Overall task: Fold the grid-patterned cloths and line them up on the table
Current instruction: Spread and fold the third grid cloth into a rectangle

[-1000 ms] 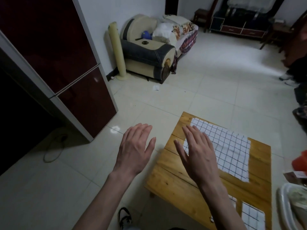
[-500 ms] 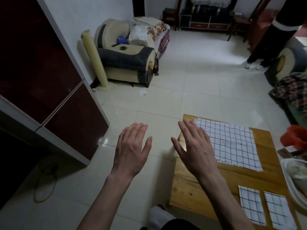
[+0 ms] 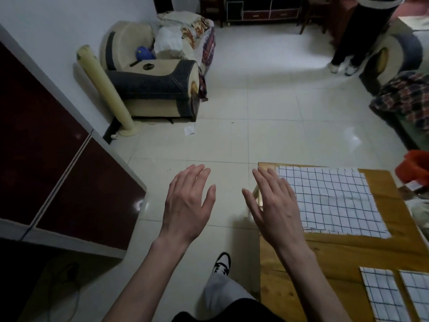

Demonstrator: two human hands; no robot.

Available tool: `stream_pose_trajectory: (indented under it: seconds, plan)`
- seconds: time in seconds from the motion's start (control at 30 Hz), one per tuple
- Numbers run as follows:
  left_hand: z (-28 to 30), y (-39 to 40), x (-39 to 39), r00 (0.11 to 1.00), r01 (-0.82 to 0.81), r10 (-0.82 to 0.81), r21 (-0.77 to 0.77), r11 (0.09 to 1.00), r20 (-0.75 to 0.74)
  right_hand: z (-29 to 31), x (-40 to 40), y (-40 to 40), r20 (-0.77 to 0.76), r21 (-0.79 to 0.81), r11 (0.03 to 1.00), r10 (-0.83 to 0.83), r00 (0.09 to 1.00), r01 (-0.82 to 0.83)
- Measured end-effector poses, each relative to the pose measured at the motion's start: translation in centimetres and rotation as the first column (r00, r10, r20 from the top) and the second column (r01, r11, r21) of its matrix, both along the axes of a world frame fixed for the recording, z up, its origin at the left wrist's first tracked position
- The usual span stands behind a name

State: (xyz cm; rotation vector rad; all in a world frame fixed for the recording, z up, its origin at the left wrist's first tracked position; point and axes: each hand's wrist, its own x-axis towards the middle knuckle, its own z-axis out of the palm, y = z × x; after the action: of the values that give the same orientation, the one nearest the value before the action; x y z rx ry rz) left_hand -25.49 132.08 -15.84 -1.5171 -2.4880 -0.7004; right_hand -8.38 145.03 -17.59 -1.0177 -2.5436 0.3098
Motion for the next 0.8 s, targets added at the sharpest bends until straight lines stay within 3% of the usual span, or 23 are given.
stream_pose_trajectory:
  seconds: [0.3,0.57,0.8]
  plan:
    - [-0.6,12.5,-8.0,0.979,0.201,-0.202,-0.030,0.979,-0.041,-1.9,-5.7,8.9,-0.122,-0.067,0.977,-0.208,0.970,0.201]
    - [-1.4,21.9,-11.4,0.934,0.356,-0.356,-0.014,0.934,-0.040,-2.7,-8.4,14.2,-0.042,0.009,0.935,-0.355,0.934,0.355]
    - [-3.2,30.4,-15.2,0.873,0.488,-0.488,0.001,0.873,-0.015,-3.6,-11.2,19.6,0.028,0.016,0.847,-0.531,0.847,0.531]
